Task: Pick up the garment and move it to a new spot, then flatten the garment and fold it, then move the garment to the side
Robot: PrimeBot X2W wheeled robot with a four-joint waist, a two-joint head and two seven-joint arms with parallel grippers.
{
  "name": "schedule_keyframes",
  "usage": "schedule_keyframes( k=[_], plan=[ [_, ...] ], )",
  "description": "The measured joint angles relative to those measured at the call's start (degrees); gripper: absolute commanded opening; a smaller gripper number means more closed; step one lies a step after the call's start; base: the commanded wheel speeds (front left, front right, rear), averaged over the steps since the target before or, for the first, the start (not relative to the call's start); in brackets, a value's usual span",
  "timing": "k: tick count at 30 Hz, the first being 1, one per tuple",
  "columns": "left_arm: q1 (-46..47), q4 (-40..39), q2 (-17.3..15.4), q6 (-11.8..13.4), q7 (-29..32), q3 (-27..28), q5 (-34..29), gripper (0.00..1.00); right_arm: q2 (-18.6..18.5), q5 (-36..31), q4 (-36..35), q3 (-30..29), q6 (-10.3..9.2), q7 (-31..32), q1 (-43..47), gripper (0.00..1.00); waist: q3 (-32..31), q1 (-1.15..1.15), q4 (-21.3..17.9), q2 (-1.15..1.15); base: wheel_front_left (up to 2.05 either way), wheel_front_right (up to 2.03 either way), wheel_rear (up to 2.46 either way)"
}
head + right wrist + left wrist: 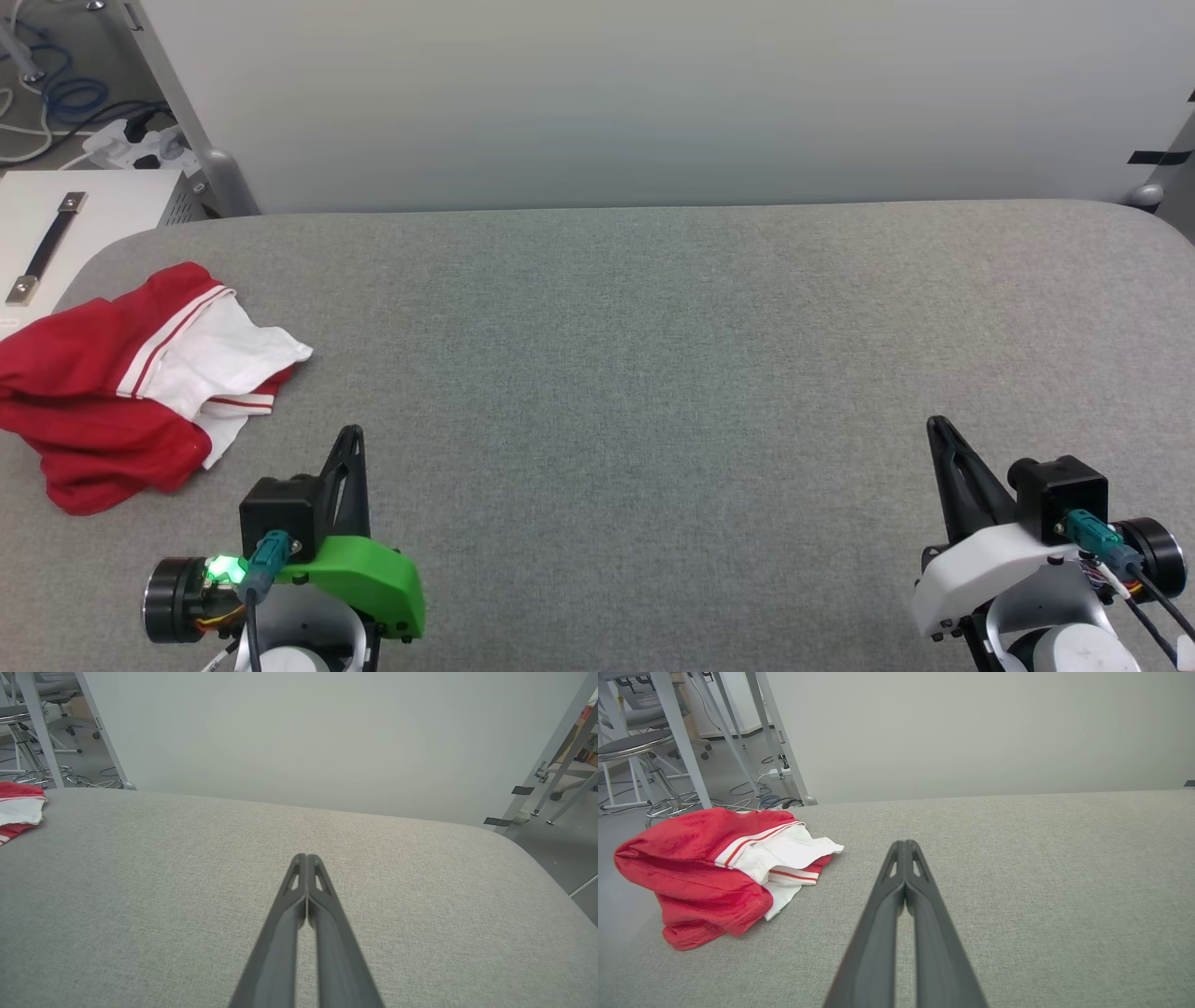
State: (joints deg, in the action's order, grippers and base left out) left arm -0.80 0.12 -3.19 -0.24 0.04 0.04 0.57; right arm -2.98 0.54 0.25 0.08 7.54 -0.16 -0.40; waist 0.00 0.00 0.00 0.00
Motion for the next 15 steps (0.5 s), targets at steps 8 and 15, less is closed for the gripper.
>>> schedule_keyframes(
  k=[8,15],
  plan=[
    [0.0,0.0,0.0,0.0,0.0,-0.01,0.0,0.0,0.0,0.0,0.0,0.0,0.0,0.0,0.0,0.0,0.0,0.0,0.0,0.0,0.0,0.0,0.0],
    [0.0,0.0,0.0,0.0,0.0,0.0,0.0,0.0,0.0,0.0,0.0,0.0,0.0,0.0,0.0,0.0,0.0,0.0,0.0,0.0,0.0,0.0,0.0]
  ],
)
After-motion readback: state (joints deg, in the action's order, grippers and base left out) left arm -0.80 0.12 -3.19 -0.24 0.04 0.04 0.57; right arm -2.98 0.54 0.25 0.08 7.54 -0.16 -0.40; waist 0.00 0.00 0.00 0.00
